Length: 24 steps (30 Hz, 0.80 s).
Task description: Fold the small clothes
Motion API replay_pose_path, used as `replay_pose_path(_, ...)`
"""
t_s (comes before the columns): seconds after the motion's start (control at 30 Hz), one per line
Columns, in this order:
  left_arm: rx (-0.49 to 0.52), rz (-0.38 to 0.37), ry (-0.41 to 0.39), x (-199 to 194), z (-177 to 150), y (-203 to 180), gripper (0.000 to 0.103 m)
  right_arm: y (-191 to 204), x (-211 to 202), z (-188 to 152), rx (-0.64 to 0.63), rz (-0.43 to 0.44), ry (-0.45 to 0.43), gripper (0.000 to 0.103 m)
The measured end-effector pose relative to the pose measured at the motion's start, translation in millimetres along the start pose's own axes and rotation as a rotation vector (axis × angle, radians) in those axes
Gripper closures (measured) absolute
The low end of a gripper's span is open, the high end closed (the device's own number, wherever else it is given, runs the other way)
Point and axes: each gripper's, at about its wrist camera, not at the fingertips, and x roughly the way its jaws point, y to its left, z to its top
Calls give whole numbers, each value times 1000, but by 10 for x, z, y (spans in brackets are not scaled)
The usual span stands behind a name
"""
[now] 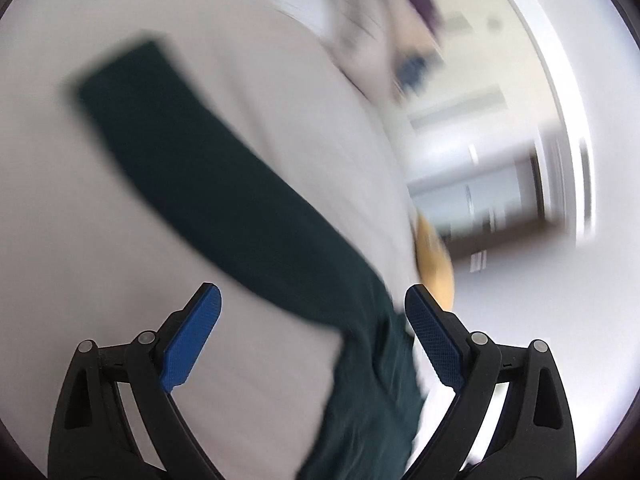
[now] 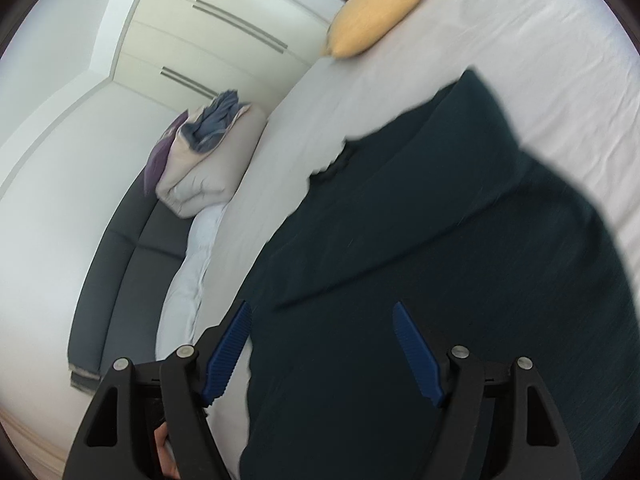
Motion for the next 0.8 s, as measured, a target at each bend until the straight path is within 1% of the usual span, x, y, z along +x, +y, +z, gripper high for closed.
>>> replay_pose_path(0.03,-66,2,-37,-85,100,154,11,50,40,-66,-5,-2,14,26)
replay_pose_path(0.1,-166,-1,-89,-233,216,380,14,124,116,-139,-8,-2,40,26)
replay_pose_path(0.13,-214,-12,-110,-276,262,480,14,150,118,-169,-9,-4,48,26)
replay_pose_path(0.2,-279,-19,-132,-297,316,599,15,211,161,-214,-7,-8,62,26)
replay_pose_path(0.27,-327,-20,-148,-259,351,661,15,275,186,-253,-6,4,65,27)
replay_pose_path(0.37,-361,-33,-159,-196,501,710,15,392,214,-298,-22,13,66,28)
replay_pose_path(0.43,-384,-29,-165,-132,631,768,18,441,192,-337,-33,16,68,28)
replay_pose_path(0.47,-393,-23,-169,-151,693,817,28,461,205,-348,-34,16,70,28)
replay_pose_path(0.5,-404,-33,-164,-84,726,852,44,475,218,-360,-34,19,72,28)
replay_pose_path(0.53,-424,-40,-153,-48,753,916,53,482,223,-372,-35,18,72,28)
replay_pose_path(0.57,-453,-44,-142,36,754,982,72,494,225,-390,-36,18,72,28)
replay_pose_path(0.6,-487,-46,-135,100,762,1062,79,494,223,-402,-38,17,73,28)
replay_pose_path(0.63,-505,-55,-136,121,759,1126,83,491,220,-406,-41,16,73,28)
replay_pose_path(0.67,-500,-50,-134,146,759,1140,91,487,214,-407,-43,14,71,28)
replay_pose_path(0.73,-454,-25,-142,178,777,1102,92,482,225,-404,-50,6,70,28)
replay_pose_path(0.8,-391,11,-154,177,809,986,95,472,248,-394,-49,4,72,30)
